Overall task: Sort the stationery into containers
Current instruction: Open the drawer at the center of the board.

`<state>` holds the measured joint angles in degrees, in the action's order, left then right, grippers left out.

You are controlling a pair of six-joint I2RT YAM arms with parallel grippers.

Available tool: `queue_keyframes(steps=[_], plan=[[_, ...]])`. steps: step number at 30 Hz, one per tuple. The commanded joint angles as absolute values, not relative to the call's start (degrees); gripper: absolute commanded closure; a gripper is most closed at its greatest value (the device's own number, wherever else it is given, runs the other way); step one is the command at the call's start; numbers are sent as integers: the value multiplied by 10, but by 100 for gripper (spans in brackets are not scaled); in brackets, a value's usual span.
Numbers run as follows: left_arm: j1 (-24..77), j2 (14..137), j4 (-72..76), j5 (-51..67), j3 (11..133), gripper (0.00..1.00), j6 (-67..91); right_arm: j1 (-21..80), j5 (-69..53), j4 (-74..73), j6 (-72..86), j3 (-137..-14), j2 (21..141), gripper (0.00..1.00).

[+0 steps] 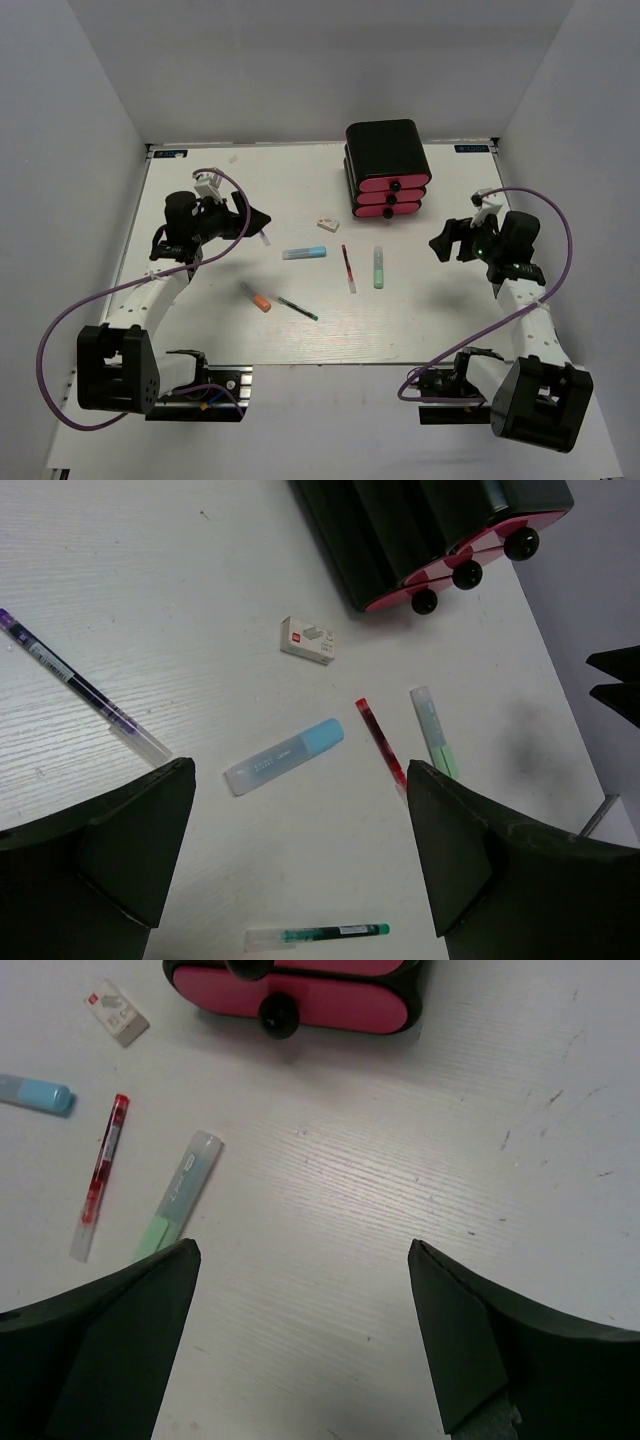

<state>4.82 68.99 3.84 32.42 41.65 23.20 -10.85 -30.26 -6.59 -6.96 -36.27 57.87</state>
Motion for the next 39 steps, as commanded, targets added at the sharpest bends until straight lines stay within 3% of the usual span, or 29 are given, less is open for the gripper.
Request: queue_keyframes(steps=[1,5,8,9,10,12,13,14,15,16,17,19,21,23,25,33,39], plan=[[45,677,43,342,433,5,238,-108,-354,-103,-133,-389,585,10],[45,677,55,353,433,12,245,-108,-398,-142,-260,-374,549,10],[45,671,55,353,433,44,245,-109,-349,-110,-244,-353,529,10],[45,671,55,353,433,74,245,-110,-341,-103,-241,-349,531,10],[45,671,55,353,433,85,245,-108,-332,-99,-236,-349,534,10],[45,671,55,359,433,94,245,-107,-337,-102,-248,-354,554,10],[45,671,55,359,433,92,245,-105,-345,-109,-257,-358,557,10],[45,671,55,359,433,83,245,-106,-383,-111,-259,-358,560,10],[45,671,55,359,433,67,245,-103,-390,-110,-244,-358,566,10],[45,671,55,359,433,34,245,-97,-402,-96,-237,-357,567,10],[45,671,49,352,433,24,245,-94,-411,-91,-232,-357,563,11],[45,678,44,346,433,12,245,-82,-418,-64,-223,-361,562,46],[45,678,39,341,433,12,245,-68,-387,-40,-191,-369,574,92],[45,683,39,341,433,11,245,-48,-369,-29,-172,-400,592,88],[45,683,39,341,433,11,245,-33,-340,-30,-139,-444,626,74],[45,683,39,336,433,11,245,45,-288,-6,-5,-555,743,56],[45,683,33,336,433,11,245,89,-242,3,73,-648,837,51]])
